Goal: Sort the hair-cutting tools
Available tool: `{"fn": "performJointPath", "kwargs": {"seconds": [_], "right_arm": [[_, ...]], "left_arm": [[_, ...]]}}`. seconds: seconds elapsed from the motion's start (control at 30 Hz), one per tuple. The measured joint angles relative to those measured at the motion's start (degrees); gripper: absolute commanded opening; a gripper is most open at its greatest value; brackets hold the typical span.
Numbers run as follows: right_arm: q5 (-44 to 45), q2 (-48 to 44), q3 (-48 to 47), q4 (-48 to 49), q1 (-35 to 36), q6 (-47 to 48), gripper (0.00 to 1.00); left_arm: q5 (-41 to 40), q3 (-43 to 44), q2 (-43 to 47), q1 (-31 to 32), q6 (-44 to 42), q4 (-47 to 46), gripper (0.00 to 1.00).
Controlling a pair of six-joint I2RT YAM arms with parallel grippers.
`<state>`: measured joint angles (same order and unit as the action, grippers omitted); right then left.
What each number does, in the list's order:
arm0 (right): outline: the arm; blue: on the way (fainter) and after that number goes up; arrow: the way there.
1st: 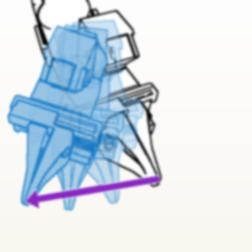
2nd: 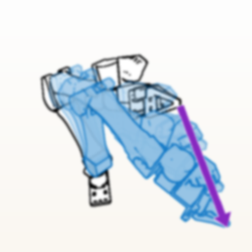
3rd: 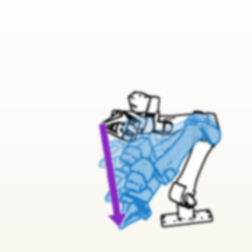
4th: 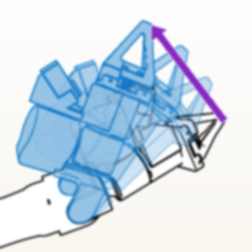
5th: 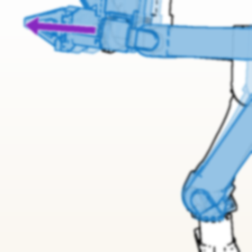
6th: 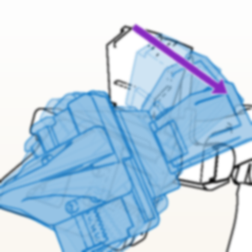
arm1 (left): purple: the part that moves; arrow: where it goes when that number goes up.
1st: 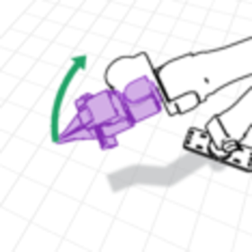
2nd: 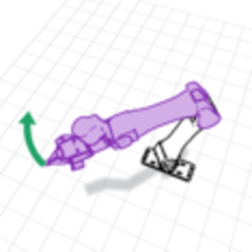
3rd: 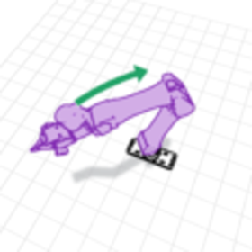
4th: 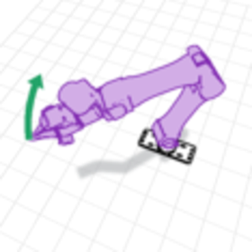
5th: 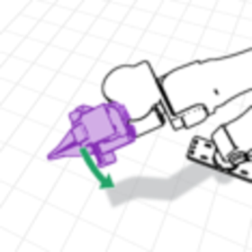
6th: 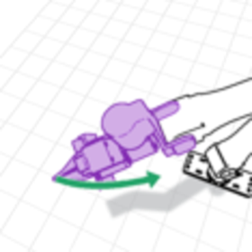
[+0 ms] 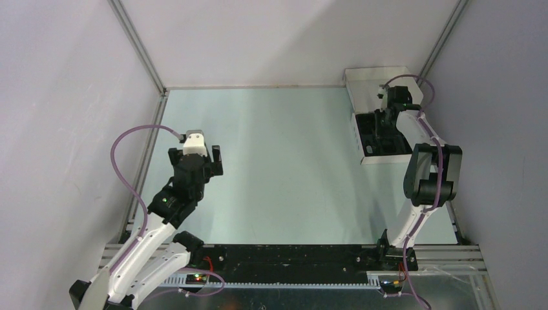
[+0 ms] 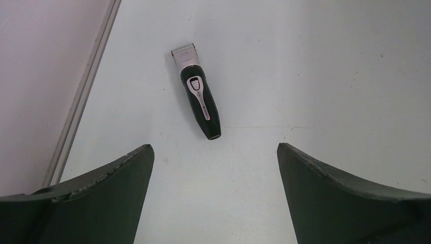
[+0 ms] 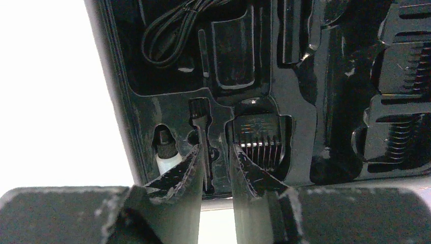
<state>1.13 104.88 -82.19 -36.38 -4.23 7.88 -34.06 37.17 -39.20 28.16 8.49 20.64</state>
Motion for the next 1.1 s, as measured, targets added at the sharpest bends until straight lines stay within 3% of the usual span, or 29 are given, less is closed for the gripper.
{"fn": "performJointPath", "kwargs": {"seconds": [1.1], "right_arm": [[2.38,3.67,-0.24,0.79,1.4,-0.72,0.38]], "left_arm": [[0.24,0.0,-0.17,0.0,0.0,0.0,0.98]]}}
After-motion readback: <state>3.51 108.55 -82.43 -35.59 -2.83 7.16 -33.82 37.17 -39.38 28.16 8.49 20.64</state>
